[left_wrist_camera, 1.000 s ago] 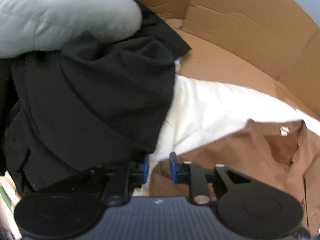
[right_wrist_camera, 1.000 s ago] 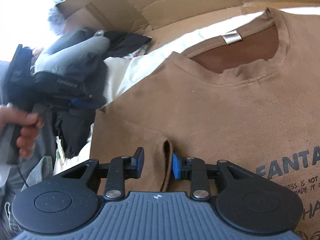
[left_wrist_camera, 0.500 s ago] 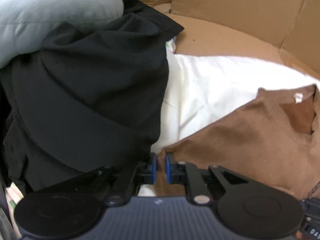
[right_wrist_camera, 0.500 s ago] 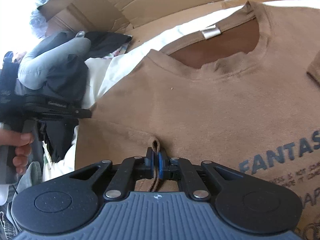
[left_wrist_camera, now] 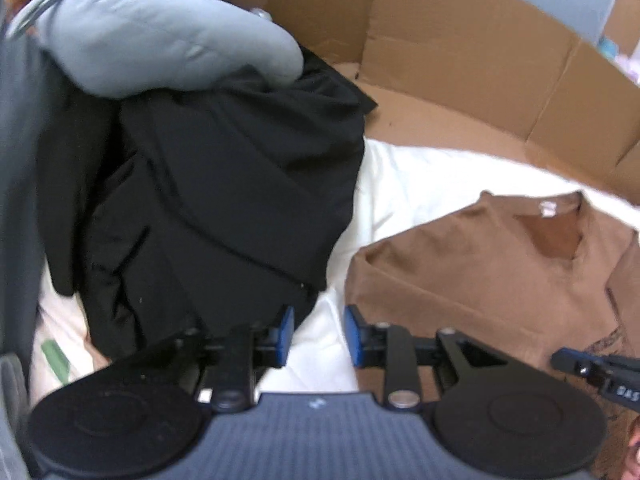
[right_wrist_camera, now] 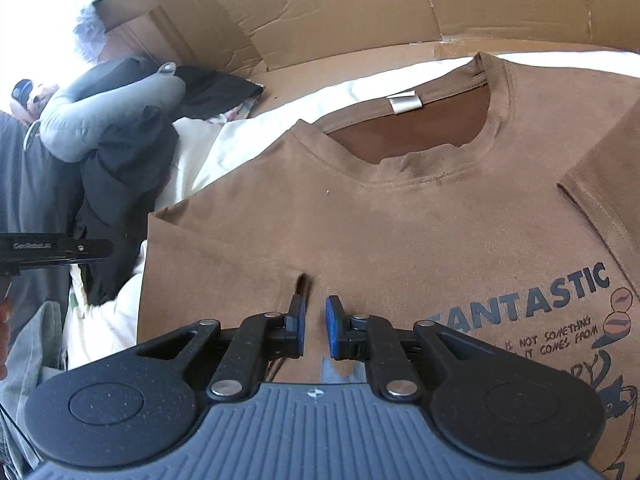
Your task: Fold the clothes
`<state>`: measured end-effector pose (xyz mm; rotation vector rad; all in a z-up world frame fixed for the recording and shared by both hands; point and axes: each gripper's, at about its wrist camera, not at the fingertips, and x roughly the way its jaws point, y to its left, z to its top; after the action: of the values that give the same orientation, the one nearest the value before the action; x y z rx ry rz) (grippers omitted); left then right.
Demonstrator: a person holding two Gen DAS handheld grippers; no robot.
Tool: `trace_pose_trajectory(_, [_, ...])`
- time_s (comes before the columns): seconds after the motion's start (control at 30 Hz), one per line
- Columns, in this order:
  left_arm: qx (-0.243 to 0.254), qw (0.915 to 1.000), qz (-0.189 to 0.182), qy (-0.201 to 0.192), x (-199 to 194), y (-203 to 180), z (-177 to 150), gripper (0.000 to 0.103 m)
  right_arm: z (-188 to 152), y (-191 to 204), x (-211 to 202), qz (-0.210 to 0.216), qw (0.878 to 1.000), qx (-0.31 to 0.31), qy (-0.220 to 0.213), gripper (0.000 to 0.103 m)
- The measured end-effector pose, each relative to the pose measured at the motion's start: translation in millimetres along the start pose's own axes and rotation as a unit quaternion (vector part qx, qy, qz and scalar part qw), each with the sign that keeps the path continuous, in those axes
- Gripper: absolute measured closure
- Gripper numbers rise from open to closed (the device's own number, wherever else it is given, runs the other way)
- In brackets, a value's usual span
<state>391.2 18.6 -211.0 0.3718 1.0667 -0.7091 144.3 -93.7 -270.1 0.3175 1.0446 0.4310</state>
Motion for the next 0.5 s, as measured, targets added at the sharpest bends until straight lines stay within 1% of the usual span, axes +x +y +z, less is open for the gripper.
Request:
trace_pose_trajectory(0.1, [-0.018,0.9997,-0.018,0.001,-9,7,-18,0.075,-2,4,-4,0.001,1.000,-0.013,-0.003,0.092])
trace_pose_trajectory(0.27, [-0.028,0.9979,-0.058,0.009,-23,8,-56,0.077,-7,16,-8,0.024,0.999,-0.033,0.008,0.092])
trace_pose_trajectory(0.4, [-0.039,0.9960,-0.079,0.014,-26,12,-73,0.077,-16,31,-10,0.040,0.998,-0.050,0.018,0.092])
trace_pose_trajectory(0.43, [-0.040,0.9957,-0.082,0.016,-23,18,-65,0.077,-20,35,-10,0.044,0.997,-0.054,0.020,0.092])
trace_pose_trajectory(0.47, [-0.038,0.9956,-0.084,0.015,-28,17,-77,0.077,-23,40,-10,0.048,0.997,-0.059,0.023,0.092])
trace_pose_trajectory(0.5, [-0.031,0.9958,-0.086,0.006,-39,17,-82,0.083,-26,45,-9,0.052,0.996,-0.065,0.027,0.092])
